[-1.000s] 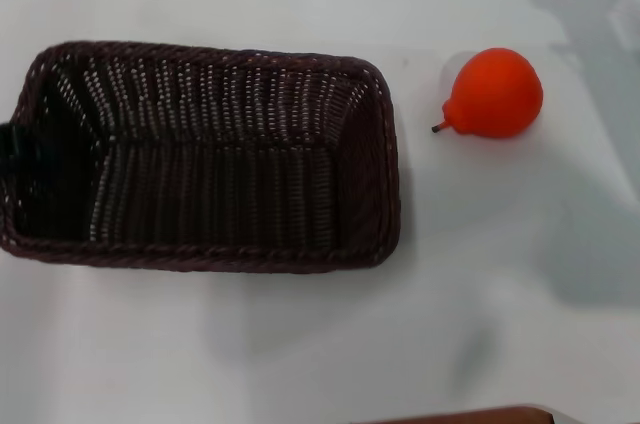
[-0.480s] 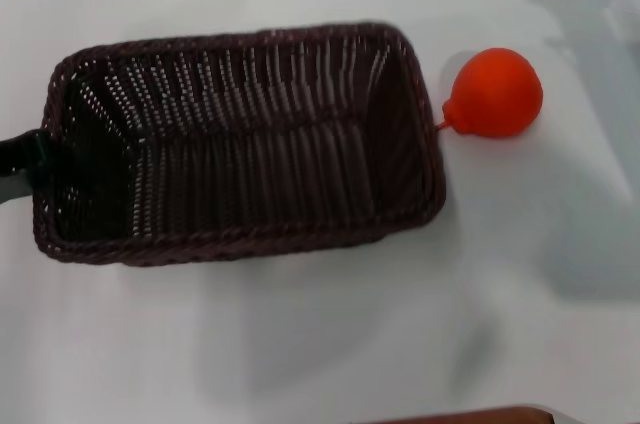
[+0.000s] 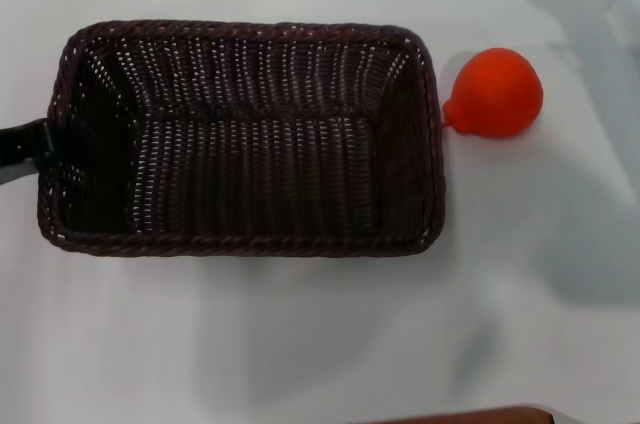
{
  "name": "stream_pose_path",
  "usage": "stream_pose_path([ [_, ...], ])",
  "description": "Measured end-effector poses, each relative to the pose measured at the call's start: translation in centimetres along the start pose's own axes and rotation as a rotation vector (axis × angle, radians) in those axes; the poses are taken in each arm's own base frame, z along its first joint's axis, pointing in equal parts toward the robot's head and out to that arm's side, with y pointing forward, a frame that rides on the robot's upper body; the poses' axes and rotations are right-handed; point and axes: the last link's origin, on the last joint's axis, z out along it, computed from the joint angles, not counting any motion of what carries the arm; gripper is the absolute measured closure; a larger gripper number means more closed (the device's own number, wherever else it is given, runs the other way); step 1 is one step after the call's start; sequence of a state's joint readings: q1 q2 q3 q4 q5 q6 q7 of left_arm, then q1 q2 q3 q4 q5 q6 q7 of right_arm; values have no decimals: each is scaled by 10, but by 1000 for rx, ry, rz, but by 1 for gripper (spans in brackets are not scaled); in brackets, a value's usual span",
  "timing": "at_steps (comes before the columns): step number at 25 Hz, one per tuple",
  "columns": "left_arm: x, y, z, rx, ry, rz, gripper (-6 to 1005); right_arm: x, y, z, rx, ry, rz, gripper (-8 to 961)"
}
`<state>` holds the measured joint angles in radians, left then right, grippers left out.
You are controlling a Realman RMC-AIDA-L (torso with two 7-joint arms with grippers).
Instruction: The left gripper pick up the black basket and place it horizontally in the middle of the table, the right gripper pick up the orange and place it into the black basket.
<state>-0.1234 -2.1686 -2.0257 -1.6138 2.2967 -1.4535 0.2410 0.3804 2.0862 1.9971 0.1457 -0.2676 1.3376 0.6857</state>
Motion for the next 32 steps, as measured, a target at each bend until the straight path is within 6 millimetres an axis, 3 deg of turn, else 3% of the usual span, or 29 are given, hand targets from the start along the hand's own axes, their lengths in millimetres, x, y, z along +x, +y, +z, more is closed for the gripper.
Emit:
stream_pose_path([
  [12, -1, -4, 4, -4, -11, -23, 785, 0, 1, -2, -4, -1, -1, 139],
  [17, -3, -9, 10, -12, -36, -48, 591, 0, 2, -4, -5, -3, -1, 139],
  [22, -2, -17, 10, -22, -41, -76, 481, 0, 1, -6, 0, 0, -3, 139],
  [25, 3, -24, 1, -18, -18, -87, 415, 1, 1, -10, 6, 7, -5, 138],
  [28, 13, -37, -20, -23, 42, -105, 349, 1, 0, -16, 31, 3, -11, 138],
  [32, 20, -51, -48, -49, 144, -117, 175, -5, -4, -23, 84, -49, -31, 138],
])
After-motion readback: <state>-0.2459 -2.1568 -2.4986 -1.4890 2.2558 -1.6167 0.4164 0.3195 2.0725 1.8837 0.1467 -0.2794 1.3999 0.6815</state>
